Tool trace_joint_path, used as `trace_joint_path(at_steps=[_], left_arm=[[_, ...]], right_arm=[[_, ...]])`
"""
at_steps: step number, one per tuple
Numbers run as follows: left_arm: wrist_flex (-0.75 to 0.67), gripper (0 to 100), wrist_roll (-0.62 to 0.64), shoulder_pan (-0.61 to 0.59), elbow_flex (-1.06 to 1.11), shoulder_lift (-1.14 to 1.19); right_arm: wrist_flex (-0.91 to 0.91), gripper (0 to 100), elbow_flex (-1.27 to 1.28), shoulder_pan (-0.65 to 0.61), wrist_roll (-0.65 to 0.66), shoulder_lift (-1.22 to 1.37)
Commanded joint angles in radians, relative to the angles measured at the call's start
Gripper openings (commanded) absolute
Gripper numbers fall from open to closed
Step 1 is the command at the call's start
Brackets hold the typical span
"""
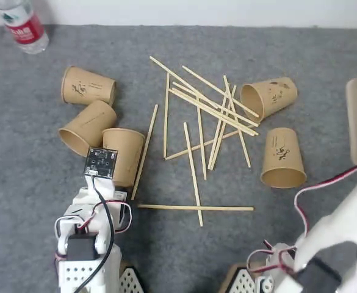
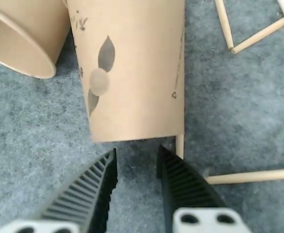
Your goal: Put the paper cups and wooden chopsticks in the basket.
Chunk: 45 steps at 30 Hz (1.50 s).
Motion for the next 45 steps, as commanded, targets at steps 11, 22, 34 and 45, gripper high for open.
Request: trace_joint_path(at_steps=[11,22,34,45], left_arm=[[0.006,13,-0.009,0.002,-0.005,-0.011],[0.006,13,-0.009,0.003,-0.005,-0.011],[0.006,13,-0.009,-0.002,-0.005,-0.011],[0.006,13,-0.009,0.000,-0.005,-0.011]], right_arm=[[-0.587,0.7,0.720,-0.007,0.008,-0.400],[-0.550,0.7,0.710,-0.019,0.011,-0.340],[-0.581,0.7,0.844,-0.082,0.084,-0.349],[-0.673,0.7,0.965,-0.084,0.101,-0.349]])
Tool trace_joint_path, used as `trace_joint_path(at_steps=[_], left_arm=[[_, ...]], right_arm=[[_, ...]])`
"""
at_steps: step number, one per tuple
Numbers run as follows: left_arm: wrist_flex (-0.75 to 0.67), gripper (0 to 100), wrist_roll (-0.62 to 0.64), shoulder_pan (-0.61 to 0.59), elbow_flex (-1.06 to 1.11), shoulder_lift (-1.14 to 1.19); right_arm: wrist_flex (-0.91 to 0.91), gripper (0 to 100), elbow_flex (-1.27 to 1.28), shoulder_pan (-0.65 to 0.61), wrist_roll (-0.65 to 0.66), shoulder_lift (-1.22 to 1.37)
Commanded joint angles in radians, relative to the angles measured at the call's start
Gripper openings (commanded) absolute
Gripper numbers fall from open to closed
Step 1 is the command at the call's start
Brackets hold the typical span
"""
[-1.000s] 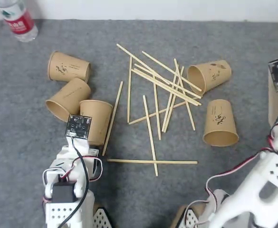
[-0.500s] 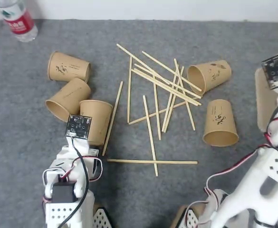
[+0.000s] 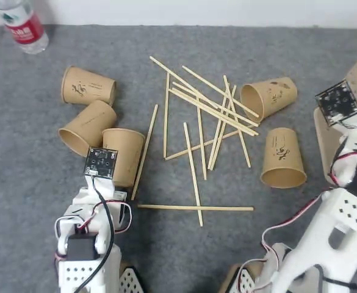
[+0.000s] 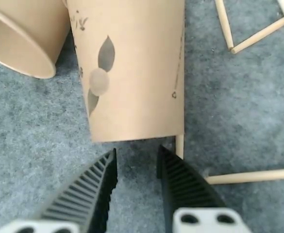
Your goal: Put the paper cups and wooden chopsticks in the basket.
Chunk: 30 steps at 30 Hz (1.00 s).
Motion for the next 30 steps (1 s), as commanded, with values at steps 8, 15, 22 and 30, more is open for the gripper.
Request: trace_joint_path(at_steps=[8,15,22,30], left_arm=[[0.006,13,-0.009,-0.002,-0.005,-0.011],[0.006,13,-0.009,-0.002,-0.005,-0.011],[0.012,13,-0.009,-0.002,-0.005,-0.011],[0.012,13,-0.009,0.000,-0.005,-0.011]], right_arm=[[-0.030,0.7,-0.014,-0.022,0.011,-0.008],[-0.101,0.7,0.080,-0.048,0.014,-0.016],[-0.139,0.7,0.129,-0.067,0.014,-0.016],[-0.134,0.7,0.180,-0.117,0.014,-0.016]])
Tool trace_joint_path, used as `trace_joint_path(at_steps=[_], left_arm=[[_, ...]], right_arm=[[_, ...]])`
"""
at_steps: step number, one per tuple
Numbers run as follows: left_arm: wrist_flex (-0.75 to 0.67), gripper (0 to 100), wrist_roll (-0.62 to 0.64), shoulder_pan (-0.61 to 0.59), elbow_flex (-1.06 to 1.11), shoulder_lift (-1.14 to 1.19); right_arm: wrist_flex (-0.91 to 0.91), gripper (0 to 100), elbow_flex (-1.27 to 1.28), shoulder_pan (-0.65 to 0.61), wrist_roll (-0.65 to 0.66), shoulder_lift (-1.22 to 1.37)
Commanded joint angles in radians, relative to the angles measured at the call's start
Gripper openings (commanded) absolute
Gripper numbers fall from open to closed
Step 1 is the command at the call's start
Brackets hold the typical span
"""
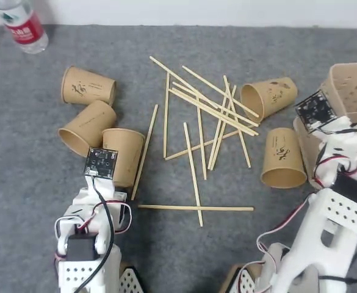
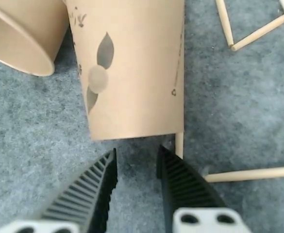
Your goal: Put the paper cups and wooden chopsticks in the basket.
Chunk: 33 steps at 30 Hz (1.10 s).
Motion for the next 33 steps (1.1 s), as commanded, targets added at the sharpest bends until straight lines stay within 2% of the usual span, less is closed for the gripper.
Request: trace_joint_path(at_steps=[1,10,14,16,21,27,33], left_arm=[[0.005,13,-0.009,0.000,-0.005,-0.011],[0.003,13,-0.009,0.002,-0.005,-0.011],[0.003,13,-0.009,0.002,-0.005,-0.011],[0.003,13,-0.009,0.002,-0.005,-0.011],[0.002,13,-0.009,0.002,-0.005,-0.011],[0.000,13,-0.009,0.002,-0.005,-0.011],[0.002,13,-0.009,0.000,-0.005,-0.011]], right_arm=[[-0.030,0.7,-0.003,-0.035,0.012,-0.016],[-0.028,2.3,0.012,-0.067,0.009,-0.018],[-0.030,20.3,0.021,-0.065,-0.026,-0.018],[-0.030,25.7,0.028,-0.067,-0.037,-0.018],[-0.013,23.5,0.028,-0.068,-0.037,-0.018],[0.203,23.4,0.005,-0.131,-0.037,-0.061],[0.285,23.4,0.009,-0.140,-0.040,-0.185]])
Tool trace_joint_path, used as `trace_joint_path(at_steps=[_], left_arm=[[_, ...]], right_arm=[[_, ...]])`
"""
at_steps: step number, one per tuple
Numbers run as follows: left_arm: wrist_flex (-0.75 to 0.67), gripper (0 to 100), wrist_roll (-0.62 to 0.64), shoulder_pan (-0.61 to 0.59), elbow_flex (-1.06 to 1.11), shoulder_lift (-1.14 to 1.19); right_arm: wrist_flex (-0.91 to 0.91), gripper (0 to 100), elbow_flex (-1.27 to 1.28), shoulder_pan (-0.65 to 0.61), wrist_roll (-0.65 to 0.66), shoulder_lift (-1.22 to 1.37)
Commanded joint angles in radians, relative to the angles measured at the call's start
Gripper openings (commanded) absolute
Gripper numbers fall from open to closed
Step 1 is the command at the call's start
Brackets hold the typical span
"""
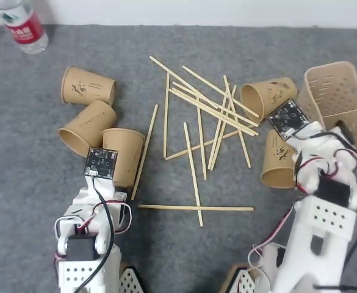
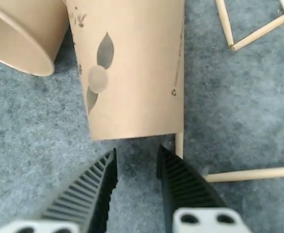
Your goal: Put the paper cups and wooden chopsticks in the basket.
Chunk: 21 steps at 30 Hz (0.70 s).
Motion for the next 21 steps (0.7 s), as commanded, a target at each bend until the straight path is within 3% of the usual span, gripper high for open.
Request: trace_joint_path(at_steps=[1,17,21], left_arm=[[0.002,13,-0.009,0.000,-0.005,-0.011],[0.003,13,-0.009,-0.003,-0.005,-0.011],[0.003,13,-0.009,0.002,-0.005,-0.011]], right_arm=[[0.028,23.4,-0.021,-0.002,-0.014,-0.068],[0.035,23.4,-0.034,0.025,-0.021,-0.114],[0.162,23.3,-0.158,0.056,-0.195,-0.295]])
